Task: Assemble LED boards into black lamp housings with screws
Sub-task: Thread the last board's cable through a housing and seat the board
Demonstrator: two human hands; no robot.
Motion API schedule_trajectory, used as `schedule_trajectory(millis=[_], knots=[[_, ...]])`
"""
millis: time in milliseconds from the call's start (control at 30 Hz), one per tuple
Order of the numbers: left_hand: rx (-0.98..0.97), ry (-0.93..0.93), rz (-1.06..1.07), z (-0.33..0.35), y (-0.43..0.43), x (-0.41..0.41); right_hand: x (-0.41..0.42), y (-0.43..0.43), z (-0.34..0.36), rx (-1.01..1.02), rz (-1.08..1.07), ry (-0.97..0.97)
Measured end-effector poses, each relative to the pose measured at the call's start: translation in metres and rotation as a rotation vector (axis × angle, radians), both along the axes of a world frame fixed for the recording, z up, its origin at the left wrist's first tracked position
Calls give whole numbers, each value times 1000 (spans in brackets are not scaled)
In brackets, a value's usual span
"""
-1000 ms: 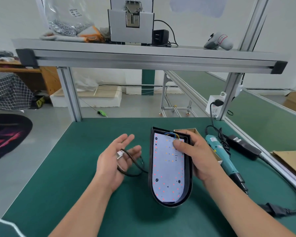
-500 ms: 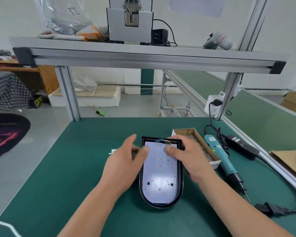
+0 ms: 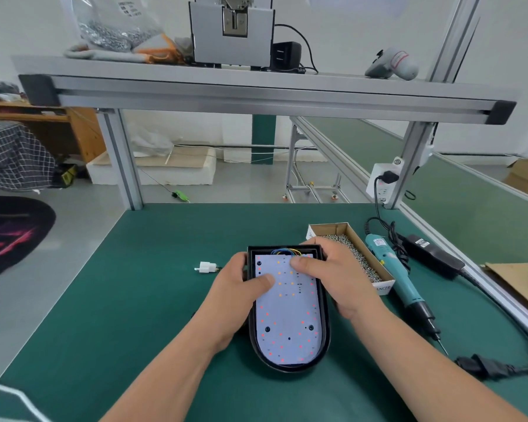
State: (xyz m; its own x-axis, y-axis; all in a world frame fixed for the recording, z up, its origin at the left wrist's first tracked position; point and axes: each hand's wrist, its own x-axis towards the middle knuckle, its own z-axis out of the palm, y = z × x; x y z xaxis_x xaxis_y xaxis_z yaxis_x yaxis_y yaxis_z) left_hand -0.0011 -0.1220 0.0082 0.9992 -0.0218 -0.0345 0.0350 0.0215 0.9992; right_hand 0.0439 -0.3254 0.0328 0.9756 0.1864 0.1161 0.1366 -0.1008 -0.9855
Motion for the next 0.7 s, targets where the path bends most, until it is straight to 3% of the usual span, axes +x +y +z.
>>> schedule_trajectory(millis=[67,167,233,333,433,533,600,700], knots=[[-36,6,-7,-2,-1,0,1,0,-3,3,-8,-3],[-119,3,-36,-1,-1,0,6,-2,-3,317,45,255],[-180,8,-63,1,0,0,8,-5,-4,406,108,326],[-196,3,-57,2,-1,-2,2,-1,-11,269,267,240],[-208,5,-24,0,-2,-2,-4,-3,-16,92,280,200],[-235,24,-9,-2,-1,-3,-3,-4,-5,-439,156,-43],[-246,17,-9,-3,-3,-5,1,0,-2,-689,28,-95],[-266,18,-2,-5,-4,-4,5,8,-5,-642,-27,-80]])
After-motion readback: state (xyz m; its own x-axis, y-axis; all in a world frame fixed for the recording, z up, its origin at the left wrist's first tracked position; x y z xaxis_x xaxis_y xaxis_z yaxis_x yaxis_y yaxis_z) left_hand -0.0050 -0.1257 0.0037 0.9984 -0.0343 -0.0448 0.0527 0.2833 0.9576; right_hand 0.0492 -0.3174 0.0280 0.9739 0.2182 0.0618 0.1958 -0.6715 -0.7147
